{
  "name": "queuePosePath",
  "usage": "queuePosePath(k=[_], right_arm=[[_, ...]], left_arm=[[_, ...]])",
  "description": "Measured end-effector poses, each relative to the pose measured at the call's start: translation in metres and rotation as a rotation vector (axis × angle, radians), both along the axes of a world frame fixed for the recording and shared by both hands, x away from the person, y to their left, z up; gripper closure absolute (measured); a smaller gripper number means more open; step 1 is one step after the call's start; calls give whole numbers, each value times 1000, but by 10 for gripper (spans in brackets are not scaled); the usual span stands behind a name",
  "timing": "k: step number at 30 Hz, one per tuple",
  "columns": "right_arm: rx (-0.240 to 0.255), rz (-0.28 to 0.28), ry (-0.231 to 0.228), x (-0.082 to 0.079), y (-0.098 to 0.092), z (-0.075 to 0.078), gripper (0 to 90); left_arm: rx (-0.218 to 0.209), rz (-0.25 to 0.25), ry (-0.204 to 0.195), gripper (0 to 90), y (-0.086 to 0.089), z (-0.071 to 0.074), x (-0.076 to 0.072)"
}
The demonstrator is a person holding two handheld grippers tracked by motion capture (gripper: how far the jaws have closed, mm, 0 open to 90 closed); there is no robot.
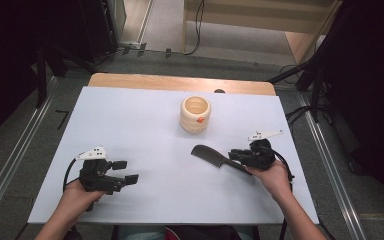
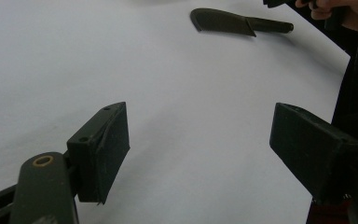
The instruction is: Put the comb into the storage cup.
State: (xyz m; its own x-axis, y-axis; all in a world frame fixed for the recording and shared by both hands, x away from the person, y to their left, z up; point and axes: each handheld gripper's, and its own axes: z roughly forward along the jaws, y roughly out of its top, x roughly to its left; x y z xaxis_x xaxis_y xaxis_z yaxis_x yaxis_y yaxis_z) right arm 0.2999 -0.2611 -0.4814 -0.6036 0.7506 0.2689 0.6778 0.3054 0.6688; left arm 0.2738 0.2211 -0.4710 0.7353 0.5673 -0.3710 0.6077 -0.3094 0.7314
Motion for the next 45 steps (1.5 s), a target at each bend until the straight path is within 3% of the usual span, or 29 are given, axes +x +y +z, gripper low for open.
queuePosePath(k=[9, 14, 19, 24, 30, 38, 45], right_arm=[[104, 67, -50, -20, 9, 9, 515], [171, 71, -109, -34, 7, 10, 403], [199, 67, -133, -46, 1, 9, 332], [195, 76, -138, -54, -1, 8, 293], [189, 84, -127, -52, 0, 7, 257], [185, 88, -172, -50, -9, 13, 228], [156, 97, -177, -46, -18, 12, 228]], left_arm=[[2, 0, 1, 203, 0, 0, 0], [3, 1, 1, 203, 0, 0, 0], [2, -1, -1, 204, 0, 0, 0], [1, -5, 0, 203, 0, 0, 1], [5, -8, -2, 203, -1, 0, 0], [8, -10, -2, 203, -1, 0, 1], [8, -11, -1, 203, -2, 0, 1]])
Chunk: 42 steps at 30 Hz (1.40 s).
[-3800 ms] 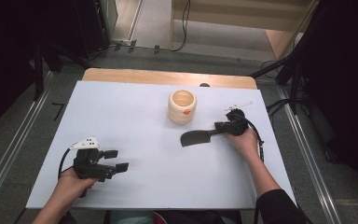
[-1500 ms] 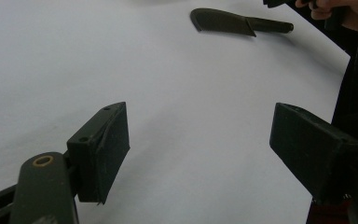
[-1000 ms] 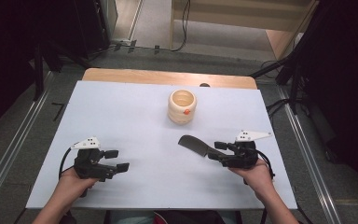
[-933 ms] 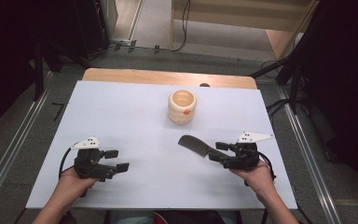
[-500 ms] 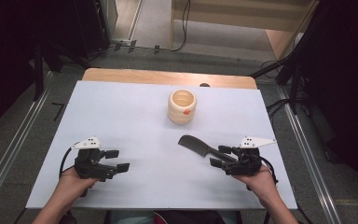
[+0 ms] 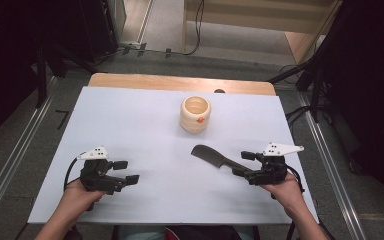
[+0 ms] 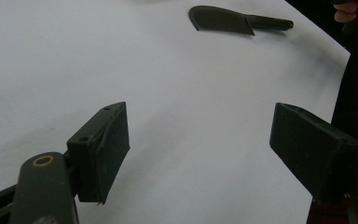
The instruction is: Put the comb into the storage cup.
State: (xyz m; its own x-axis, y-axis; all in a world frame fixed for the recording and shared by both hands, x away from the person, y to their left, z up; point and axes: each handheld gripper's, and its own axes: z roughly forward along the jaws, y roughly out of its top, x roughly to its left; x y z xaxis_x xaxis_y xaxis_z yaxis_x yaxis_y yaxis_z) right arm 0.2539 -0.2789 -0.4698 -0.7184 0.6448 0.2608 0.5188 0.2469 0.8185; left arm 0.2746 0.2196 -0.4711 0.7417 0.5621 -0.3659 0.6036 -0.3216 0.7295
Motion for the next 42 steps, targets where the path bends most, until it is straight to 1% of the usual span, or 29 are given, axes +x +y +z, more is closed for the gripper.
queuePosePath(k=[1, 5, 6, 8, 10, 12, 19, 21, 22, 24, 25, 27, 30, 32, 34, 35, 37, 39, 42], right_arm=[[-9, 2, -4, 1, -1, 0, 228], [-19, -1, -20, 5, -5, 1, 228], [-18, -6, -16, 5, -7, 1, 228], [-20, -11, -23, 8, -10, 0, 228], [-42, -17, -32, 10, -13, -2, 228], [-50, -26, -20, 13, -17, -5, 228], [-39, -55, -5, 24, -27, -7, 229], [-33, -59, -7, 28, -29, -8, 229], [-31, -63, 2, 29, -30, -8, 229], [-31, -65, 5, 31, -30, -10, 229], [-37, -64, 6, 31, -31, -11, 229], [-29, -64, 12, 31, -31, -12, 229], [-24, -57, 6, 29, -31, -14, 228], [-29, -56, 6, 29, -30, -16, 228], [-30, -52, 0, 28, -30, -17, 229], [-37, -47, -11, 28, -30, -19, 230], [-46, -49, -13, 26, -30, -19, 235], [-44, -56, -26, 26, -31, -21, 239], [-42, -62, -21, 23, -32, -23, 247]], left_arm=[[0, 0, 0, 203, 0, 0, 0], [0, 0, 1, 204, 0, 0, 0], [1, -1, 1, 204, 0, 0, 0], [1, 1, 1, 204, 0, 0, 0], [0, 0, 0, 204, 0, 0, 0], [-1, 1, 3, 203, -1, 0, 0], [1, 0, 3, 203, -1, 0, 1], [1, 0, 2, 203, -1, 0, 1], [2, 0, 3, 203, -1, 0, 1], [0, 2, 2, 204, -1, 0, 0], [0, 2, 2, 204, -1, 0, 0], [1, 1, 2, 204, 0, 0, 0], [-1, 1, 0, 204, 0, 0, 0], [-2, 2, 0, 203, 0, 0, 0], [-2, 3, -1, 203, 0, 0, 1], [-2, 4, 0, 204, 0, 0, 1], [-5, 4, -1, 203, 0, 0, 1], [-3, 4, -1, 203, 0, 0, 1], [-2, 1, -1, 203, 0, 0, 1]])
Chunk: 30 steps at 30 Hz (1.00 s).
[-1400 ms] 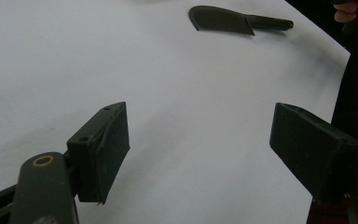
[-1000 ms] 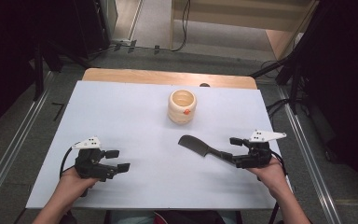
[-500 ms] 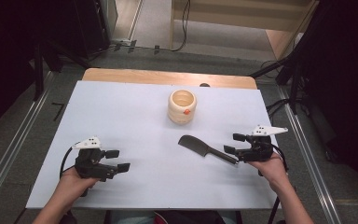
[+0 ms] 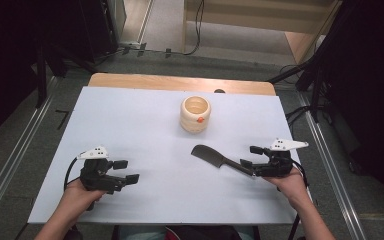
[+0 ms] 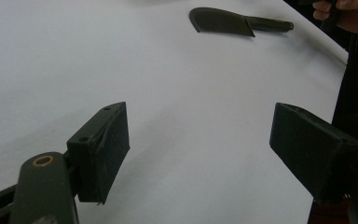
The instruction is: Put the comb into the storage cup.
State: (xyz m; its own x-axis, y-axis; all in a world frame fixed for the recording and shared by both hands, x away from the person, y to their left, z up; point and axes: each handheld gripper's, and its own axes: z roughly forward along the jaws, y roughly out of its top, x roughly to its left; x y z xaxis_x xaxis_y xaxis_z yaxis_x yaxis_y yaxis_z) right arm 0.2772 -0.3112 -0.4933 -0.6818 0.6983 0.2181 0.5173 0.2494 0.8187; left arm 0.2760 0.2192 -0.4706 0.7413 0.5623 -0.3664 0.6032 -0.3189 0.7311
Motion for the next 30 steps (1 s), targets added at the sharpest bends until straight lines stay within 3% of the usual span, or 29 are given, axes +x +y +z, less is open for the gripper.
queuePosePath(k=[20, 30], right_arm=[[-89, 6, 51, -8, 2, -22, 303], [-140, 34, 83, -7, 5, -29, 458]], left_arm=[[-4, -10, -3, 216, -7, 0, 8], [-4, -12, -6, 216, -6, 1, 7]])
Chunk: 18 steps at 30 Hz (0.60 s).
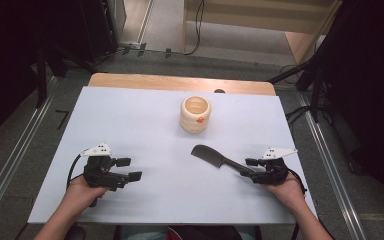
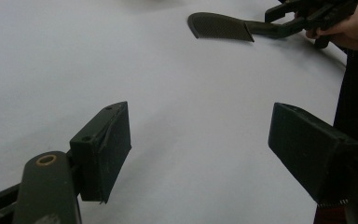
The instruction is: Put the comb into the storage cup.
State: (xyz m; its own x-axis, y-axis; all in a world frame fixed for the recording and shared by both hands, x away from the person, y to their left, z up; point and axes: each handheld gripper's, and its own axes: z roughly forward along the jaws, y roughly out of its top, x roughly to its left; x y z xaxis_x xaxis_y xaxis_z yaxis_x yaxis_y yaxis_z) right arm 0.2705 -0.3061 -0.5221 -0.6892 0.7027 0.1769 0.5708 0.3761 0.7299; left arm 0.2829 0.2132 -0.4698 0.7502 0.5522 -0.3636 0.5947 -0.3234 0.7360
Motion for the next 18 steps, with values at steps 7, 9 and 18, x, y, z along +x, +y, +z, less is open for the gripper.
queuePosePath(k=[7, 9, 18], right_arm=[[-46, 7, -1, -1, 2, -1, 596], [-47, 2, -2, -2, 2, -2, 612], [-50, 8, -13, -3, 3, -2, 646]], left_arm=[[1, 1, 2, 216, -1, 0, 0], [3, 1, 1, 216, -1, 0, 0], [5, 3, 4, 216, -1, -1, 0]])
